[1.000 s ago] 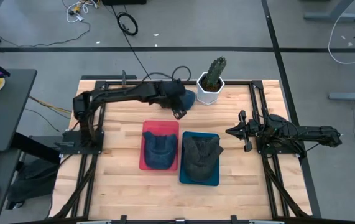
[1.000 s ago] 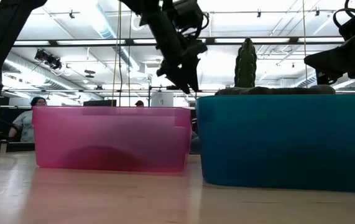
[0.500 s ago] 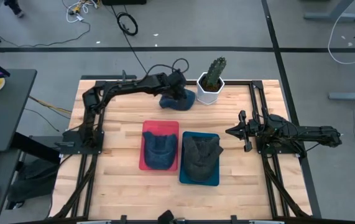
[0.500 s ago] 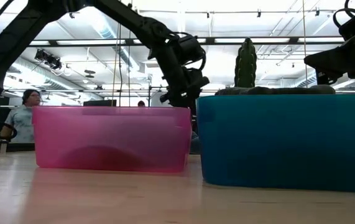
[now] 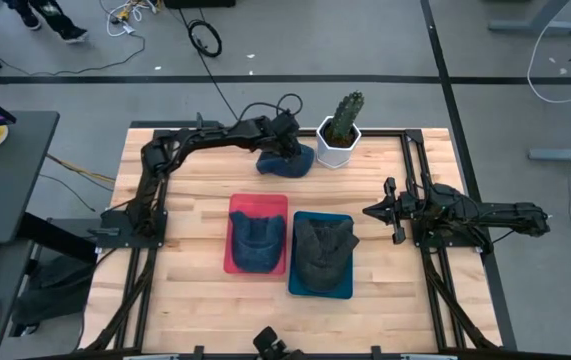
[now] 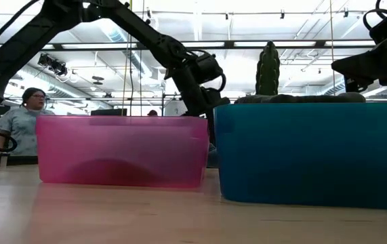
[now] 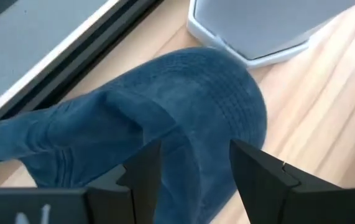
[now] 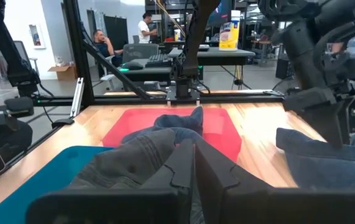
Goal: Pick & Place hat
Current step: Put the blue cap into the red bin
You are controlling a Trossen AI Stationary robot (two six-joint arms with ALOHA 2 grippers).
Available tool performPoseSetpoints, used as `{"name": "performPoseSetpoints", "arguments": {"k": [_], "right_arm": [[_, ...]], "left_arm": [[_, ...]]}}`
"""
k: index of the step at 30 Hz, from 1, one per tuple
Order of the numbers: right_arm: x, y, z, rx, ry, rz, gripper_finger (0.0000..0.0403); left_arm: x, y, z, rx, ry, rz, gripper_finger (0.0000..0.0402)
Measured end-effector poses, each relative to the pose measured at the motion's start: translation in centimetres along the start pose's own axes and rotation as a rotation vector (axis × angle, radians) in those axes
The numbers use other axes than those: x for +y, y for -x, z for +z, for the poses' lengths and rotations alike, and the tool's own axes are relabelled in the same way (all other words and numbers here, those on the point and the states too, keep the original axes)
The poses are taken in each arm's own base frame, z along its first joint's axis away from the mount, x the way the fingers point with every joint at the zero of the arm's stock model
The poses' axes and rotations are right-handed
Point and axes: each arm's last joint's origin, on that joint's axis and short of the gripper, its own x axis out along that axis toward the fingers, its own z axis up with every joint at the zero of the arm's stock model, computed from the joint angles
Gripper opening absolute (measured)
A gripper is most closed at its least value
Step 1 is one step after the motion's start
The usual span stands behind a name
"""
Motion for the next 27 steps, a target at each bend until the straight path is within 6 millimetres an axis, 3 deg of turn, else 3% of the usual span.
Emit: {"name": "performPoseSetpoints", "arguments": {"k": [19, 22, 27], "right_arm": [[0.0, 0.0, 0.0, 0.0, 0.0, 0.0, 0.0021], [0.0, 0.0, 0.0, 0.0, 0.0, 0.0, 0.0021], [0.0, 0.0, 0.0, -0.001, 0.0, 0.0, 0.0021]], "left_arm": [[0.5, -2.6, -1.0, 0.052, 0.037, 0.01, 0.0182], [0.4, -2.8, -1.1, 0.064, 0.026, -0.025, 0.0139], [0.7, -2.8, -1.2, 0.088, 0.008, -0.057, 0.002]]}}
